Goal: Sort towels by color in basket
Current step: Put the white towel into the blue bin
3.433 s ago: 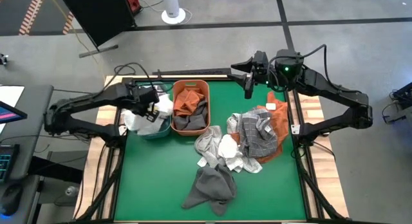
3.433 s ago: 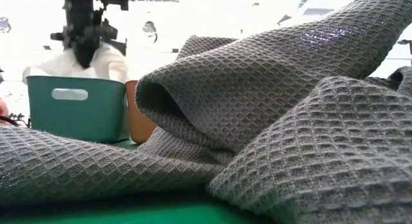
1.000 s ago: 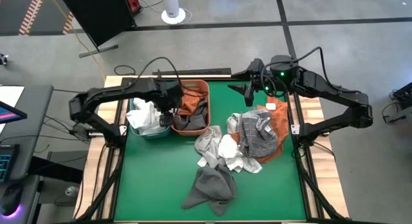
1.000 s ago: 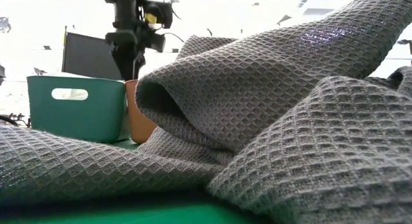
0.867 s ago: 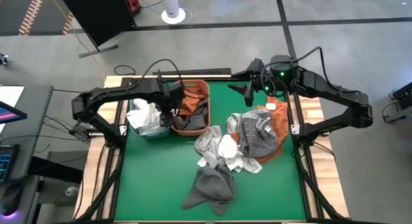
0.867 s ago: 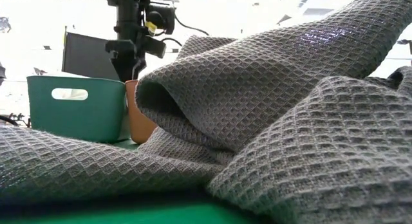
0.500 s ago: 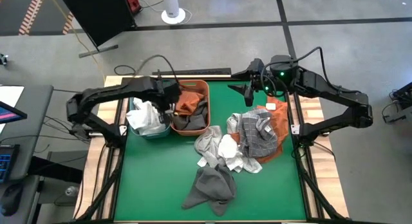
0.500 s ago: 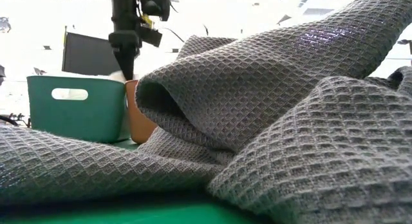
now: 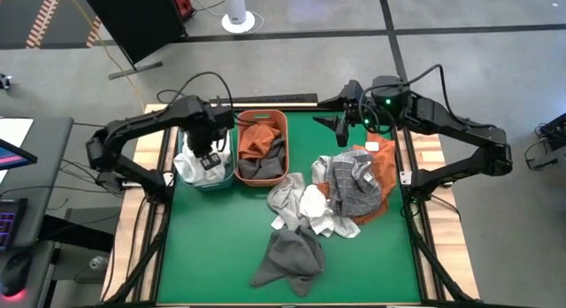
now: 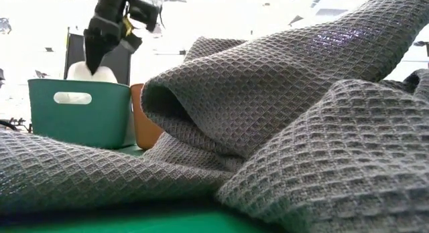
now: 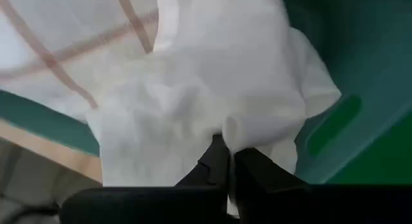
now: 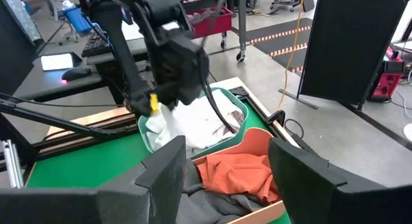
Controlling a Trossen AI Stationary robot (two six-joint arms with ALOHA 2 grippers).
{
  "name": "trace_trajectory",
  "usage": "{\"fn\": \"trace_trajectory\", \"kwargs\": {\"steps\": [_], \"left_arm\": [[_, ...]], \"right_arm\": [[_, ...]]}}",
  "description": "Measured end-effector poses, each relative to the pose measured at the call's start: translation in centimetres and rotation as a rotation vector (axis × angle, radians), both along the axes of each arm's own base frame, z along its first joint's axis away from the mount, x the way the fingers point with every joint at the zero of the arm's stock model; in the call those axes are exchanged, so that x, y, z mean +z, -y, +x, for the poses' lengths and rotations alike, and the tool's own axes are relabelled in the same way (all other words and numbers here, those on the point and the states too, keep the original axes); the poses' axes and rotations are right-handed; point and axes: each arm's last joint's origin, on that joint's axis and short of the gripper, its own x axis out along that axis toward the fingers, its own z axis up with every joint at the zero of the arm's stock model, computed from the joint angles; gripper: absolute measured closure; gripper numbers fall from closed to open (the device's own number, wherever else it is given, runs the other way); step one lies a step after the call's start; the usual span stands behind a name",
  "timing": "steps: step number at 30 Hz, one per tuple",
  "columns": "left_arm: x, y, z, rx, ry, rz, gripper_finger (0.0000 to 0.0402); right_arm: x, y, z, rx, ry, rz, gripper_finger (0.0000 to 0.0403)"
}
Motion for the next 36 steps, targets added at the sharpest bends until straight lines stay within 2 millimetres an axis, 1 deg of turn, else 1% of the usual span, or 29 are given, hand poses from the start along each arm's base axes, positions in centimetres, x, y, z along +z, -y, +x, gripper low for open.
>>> {"fn": "trace_trajectory", "kwargs": {"steps": [2, 5, 9, 12, 15, 18, 22, 25, 27, 30, 33, 36], "left_arm": [[-0.8, -0.2, 0.2, 0.028, -0.014, -0.016, 0.0401], [-2.6, -0.4, 0.1, 0.049, -0.099, -0.054, 0.0401], [-5.2, -1.2, 0.4, 0.045, -0.144, 0.013, 0.0401], [-6.6, -2.0, 0.7, 0.069, -0.074, 0.054, 0.0401], [-7.3, -2.6, 0.9, 0.084, -0.019, 0.076, 0.0401], [-7.8, -3.0, 0.8, 0.015, 0.001, 0.077, 0.0401], [-9.3, -2.9, 0.5, -0.107, 0.006, 0.054, 0.04], [-10.7, -2.5, 0.2, -0.121, 0.009, 0.031, 0.039], [-11.5, -2.2, 0.0, -0.093, 0.005, 0.032, 0.0375], [-12.1, -1.9, -0.4, -0.04, -0.006, 0.016, 0.0335], [-12.2, -1.6, -0.6, -0.003, -0.023, -0.01, 0.0281], [-11.6, -1.6, -0.5, 0.032, -0.035, -0.017, 0.0222]], "right_arm": [[0.0, 0.0, 0.0, -0.002, 0.003, 0.011, 0.0157], [0.0, -0.1, 0.0, -0.003, 0.004, 0.021, 0.0157], [0.0, -0.2, 0.1, 0.003, 0.004, 0.021, 0.0157], [0.0, -0.2, 0.1, 0.003, 0.004, 0.021, 0.0157], [0.0, -0.2, 0.0, 0.002, 0.004, 0.026, 0.0157], [0.0, -0.2, 0.0, -0.002, 0.008, 0.039, 0.0157], [0.0, -0.2, 0.1, -0.003, 0.008, 0.045, 0.0157], [0.0, -0.2, 0.1, -0.003, 0.008, 0.045, 0.0157], [0.0, -0.2, 0.1, -0.003, 0.008, 0.045, 0.0157], [0.0, -0.2, 0.1, -0.001, 0.007, 0.04, 0.0157], [0.0, -0.2, 0.0, -0.002, 0.005, 0.034, 0.0157], [0.0, -0.1, 0.0, 0.001, 0.0, 0.017, 0.0157]]}}
